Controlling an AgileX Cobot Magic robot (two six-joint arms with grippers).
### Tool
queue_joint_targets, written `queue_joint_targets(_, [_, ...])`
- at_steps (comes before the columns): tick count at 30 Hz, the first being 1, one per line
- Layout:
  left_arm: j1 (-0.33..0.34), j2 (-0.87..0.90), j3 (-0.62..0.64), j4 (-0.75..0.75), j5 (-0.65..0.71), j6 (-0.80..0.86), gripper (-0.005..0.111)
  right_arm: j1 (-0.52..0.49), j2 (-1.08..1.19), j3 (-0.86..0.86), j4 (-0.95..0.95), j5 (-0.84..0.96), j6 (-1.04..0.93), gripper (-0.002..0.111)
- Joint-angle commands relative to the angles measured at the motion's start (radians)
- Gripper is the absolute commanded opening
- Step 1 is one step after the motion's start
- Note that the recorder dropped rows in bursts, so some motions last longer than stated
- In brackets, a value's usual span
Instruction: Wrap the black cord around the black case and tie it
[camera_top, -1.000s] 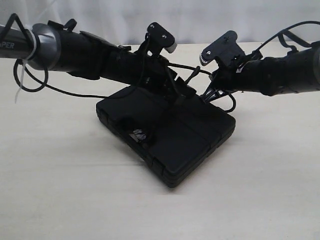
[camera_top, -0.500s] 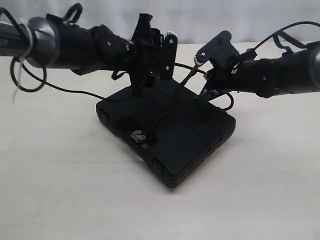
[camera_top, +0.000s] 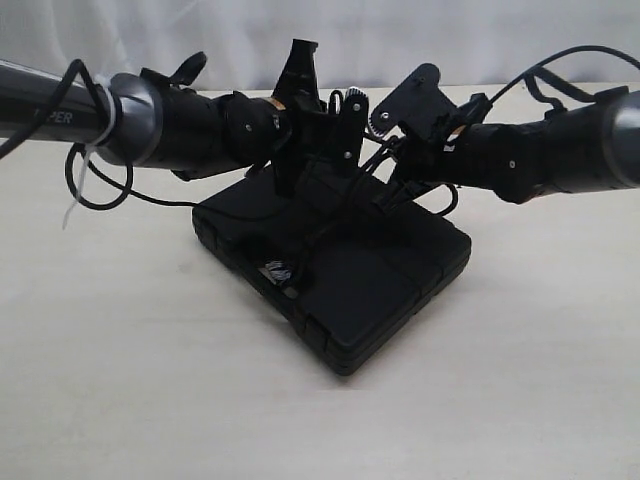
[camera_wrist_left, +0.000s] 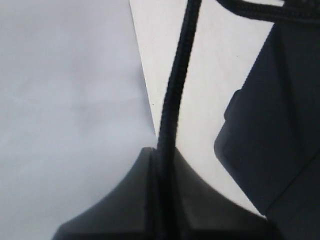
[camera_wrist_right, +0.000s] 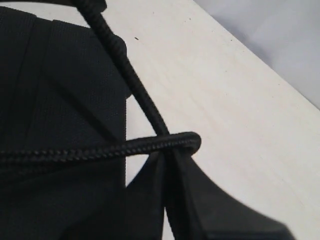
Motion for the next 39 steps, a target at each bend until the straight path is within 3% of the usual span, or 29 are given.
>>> queue_joint_targets(1, [-0.014, 0.002, -0.008, -0.067, -0.092, -0.009, 0.0, 0.008, -0.002, -0.002, -0.014, 0.001, -0.031, 0.009])
queue_joint_targets(8, [-0.005, 0.002, -0.008, -0.139, -0.073, -0.009, 0.0, 0.008, -0.007, -0.002, -0.014, 0.058, -0.102, 0.055])
queue_joint_targets(10, [-0.005, 0.002, -0.008, -0.141, -0.087, -0.011, 0.0, 0.008, -0.014, -0.002, -0.014, 0.086, -0.108, 0.062])
queue_joint_targets(18, [0.024, 0.002, -0.008, -0.221, -0.13, -0.024, 0.0, -0.024, -0.106, -0.002, 0.021, 0.125, -0.101, 0.062])
queue_joint_targets(27, [0.035, -0.002, -0.008, -0.165, 0.093, -0.024, 0.0, -0.071, -0.16, -0.023, 0.098, 0.118, -0.014, 0.062])
queue_joint_targets(32, [0.035, -0.02, -0.008, -0.157, 0.096, -0.024, 0.0, -0.071, -0.095, -0.202, 0.146, 0.421, 0.019, 0.062])
queue_joint_targets(36, [0.035, -0.04, -0.008, -0.157, 0.121, -0.024, 0.0, -0.073, -0.007, -0.373, 0.405, 0.705, -0.267, 0.062])
queue_joint_targets(39, [0.035, -0.049, -0.008, -0.161, 0.155, -0.024, 0.0, -0.073, 0.047, -0.447, 0.427, 0.739, -0.299, 0.062])
